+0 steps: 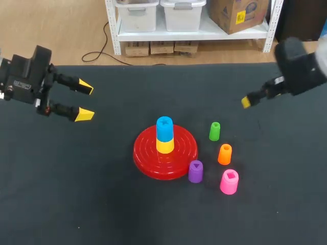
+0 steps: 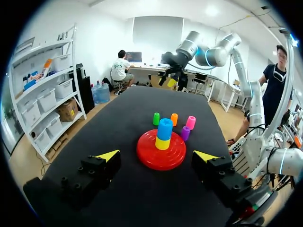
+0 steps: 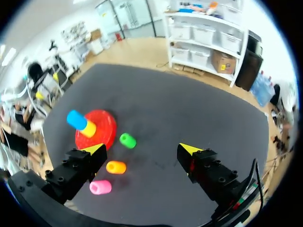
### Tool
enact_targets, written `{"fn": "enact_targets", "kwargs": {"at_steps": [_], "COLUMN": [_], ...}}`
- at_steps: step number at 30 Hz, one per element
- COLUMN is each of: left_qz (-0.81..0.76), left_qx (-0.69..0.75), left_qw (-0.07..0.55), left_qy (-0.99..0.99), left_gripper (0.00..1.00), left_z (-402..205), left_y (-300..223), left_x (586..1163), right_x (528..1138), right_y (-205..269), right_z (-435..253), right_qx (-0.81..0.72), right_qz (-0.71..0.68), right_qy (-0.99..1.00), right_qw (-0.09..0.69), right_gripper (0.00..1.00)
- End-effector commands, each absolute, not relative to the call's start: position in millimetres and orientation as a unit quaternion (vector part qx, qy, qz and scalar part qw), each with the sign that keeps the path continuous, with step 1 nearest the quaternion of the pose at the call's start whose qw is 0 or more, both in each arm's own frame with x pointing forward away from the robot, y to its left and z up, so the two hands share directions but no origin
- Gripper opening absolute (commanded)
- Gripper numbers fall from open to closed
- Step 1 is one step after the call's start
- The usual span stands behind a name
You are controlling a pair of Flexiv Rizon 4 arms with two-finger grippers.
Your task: Pick up and stack the cylinders on the red base in this order: pink,purple,orange,green
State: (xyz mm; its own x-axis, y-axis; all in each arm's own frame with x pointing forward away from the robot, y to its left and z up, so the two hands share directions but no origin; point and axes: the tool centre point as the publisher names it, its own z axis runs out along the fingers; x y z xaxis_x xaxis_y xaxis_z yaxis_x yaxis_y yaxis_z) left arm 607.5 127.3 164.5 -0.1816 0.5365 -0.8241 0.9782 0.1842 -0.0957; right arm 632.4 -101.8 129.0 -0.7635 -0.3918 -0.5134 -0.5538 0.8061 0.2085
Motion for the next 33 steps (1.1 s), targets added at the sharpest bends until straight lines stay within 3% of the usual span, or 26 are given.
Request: {"fn": "enact_targets", "kwargs": {"at_steps": [1,14,33], "left_qz": [-0.332,-0.332,-0.332], "left_qx": [0.546,0.546,0.546], "left_qw": [0.334,0.334,0.334], "left_qy": [0.693,0.693,0.693], "left_gripper": [1.0,1.0,1.0], "left_z": [164,164,164], "left_y": [128,128,128], "left_x": [608,608,608], "right_x": [596,524,502], "right_y": [-77,-52,-49], "right_z": [134,93,51], "right_qx": [-0.267,-0.336,-0.32], "right_qz": [0.085,0.013,-0.013], "right_qy": [0.931,0.924,0.942], "right_qw": [0.234,0.181,0.103], "right_gripper": [1.0,1.0,1.0]}}
